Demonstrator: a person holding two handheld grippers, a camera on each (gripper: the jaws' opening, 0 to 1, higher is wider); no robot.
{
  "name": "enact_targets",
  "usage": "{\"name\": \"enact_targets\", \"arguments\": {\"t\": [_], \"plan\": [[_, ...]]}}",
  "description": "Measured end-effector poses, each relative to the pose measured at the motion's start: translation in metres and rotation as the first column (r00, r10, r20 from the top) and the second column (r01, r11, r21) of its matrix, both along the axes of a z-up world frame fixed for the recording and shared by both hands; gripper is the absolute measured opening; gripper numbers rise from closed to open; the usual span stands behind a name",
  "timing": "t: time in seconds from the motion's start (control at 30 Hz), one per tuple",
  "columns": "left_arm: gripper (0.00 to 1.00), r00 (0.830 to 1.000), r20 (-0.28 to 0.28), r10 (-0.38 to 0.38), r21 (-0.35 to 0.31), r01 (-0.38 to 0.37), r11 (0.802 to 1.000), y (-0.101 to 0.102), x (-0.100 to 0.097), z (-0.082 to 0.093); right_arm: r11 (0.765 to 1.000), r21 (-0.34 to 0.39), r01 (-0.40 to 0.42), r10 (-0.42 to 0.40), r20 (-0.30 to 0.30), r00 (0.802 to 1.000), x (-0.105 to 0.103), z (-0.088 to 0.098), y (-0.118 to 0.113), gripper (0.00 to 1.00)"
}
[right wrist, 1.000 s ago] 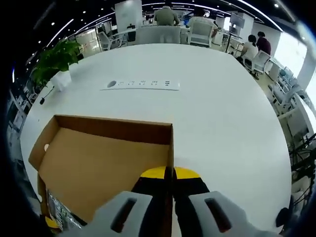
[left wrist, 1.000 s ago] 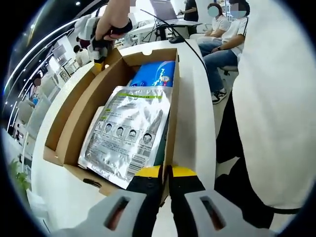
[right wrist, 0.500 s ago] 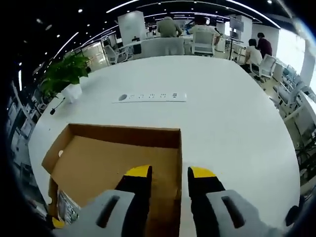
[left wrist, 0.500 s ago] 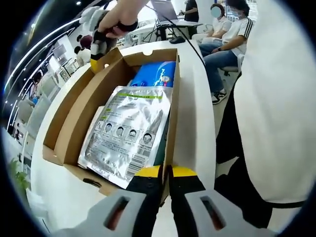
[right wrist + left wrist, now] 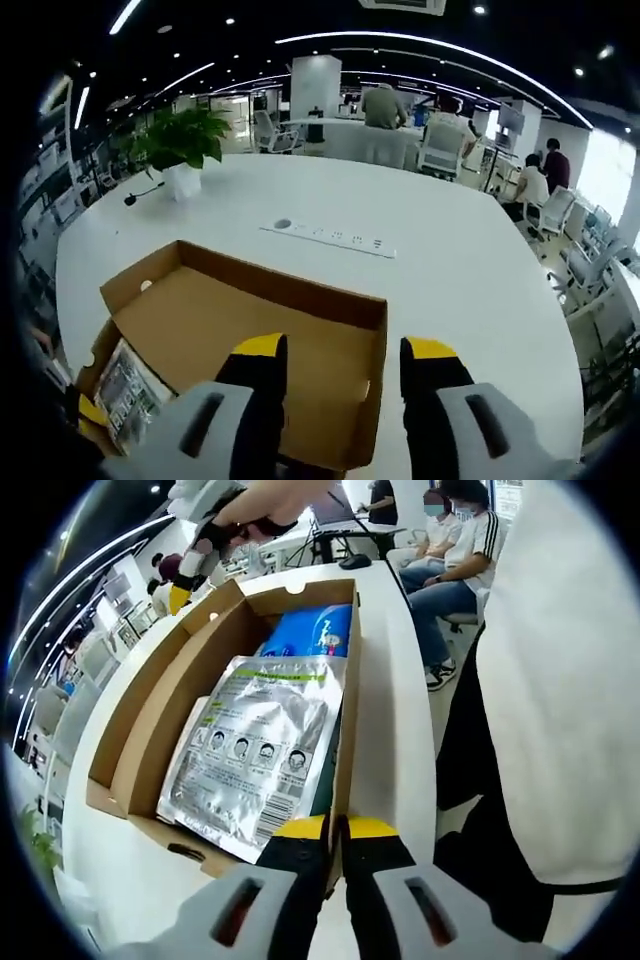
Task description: Operate the shoe box by opening the lid, removing the specified soft item, and placing it in the target area until the item is outside and the box remains undamaged.
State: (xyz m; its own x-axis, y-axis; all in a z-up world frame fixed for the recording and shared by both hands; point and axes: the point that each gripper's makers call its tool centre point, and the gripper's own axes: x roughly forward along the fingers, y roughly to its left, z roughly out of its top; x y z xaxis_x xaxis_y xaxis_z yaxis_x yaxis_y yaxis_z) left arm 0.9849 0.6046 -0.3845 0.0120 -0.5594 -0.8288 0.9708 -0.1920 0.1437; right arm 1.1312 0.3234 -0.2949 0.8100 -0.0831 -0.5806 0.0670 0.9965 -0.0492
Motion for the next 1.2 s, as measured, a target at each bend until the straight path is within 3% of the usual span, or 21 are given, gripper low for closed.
{"name": "enact_targets", "arguments": {"t": [0.03,0.33,0.43,0.6,0.87,1.13,1.2], "plan": [[0.05,1.000,0.003,-0.003,-0.003,0.003,1.000,0.000,0.000,0.000,0.999,0.037,0.002,-0.002,0.006,1.000,-0.004,0.001,0.003,0.41],[0.05,1.000,0.004,-0.006,-0.007,0.006,1.000,0.000,0.000,0.000,1.000,-0.011,-0.008,0.008,0.039,0.999,-0.025,0.009,-0.003,0.54],[0.05,1.000,0.007,-0.003,-0.007,0.003,1.000,0.000,0.000,0.000,0.999,0.042,0.004,-0.007,0.073,0.997,-0.031,0.022,0.000,0.58],[0.04,1.000,-0.003,-0.007,-0.002,0.007,1.000,-0.001,0.000,0.001,0.998,0.055,-0.005,-0.001,0.099,0.995,-0.042,0.034,0.004,0.69],[0.05,1.000,0.007,0.000,-0.009,0.000,1.000,0.000,0.001,0.000,0.990,0.143,0.015,-0.033,0.124,0.992,-0.059,0.040,0.007,0.72],[0.05,1.000,-0.009,0.007,0.004,-0.007,1.000,-0.001,0.001,0.000,0.989,0.146,-0.018,0.000,0.120,0.993,-0.071,0.039,0.016,0.69],[0.05,1.000,-0.006,0.006,0.002,-0.006,1.000,0.000,0.001,0.000,0.982,0.186,-0.007,-0.016,0.120,0.993,-0.077,0.040,0.017,0.67]]}}
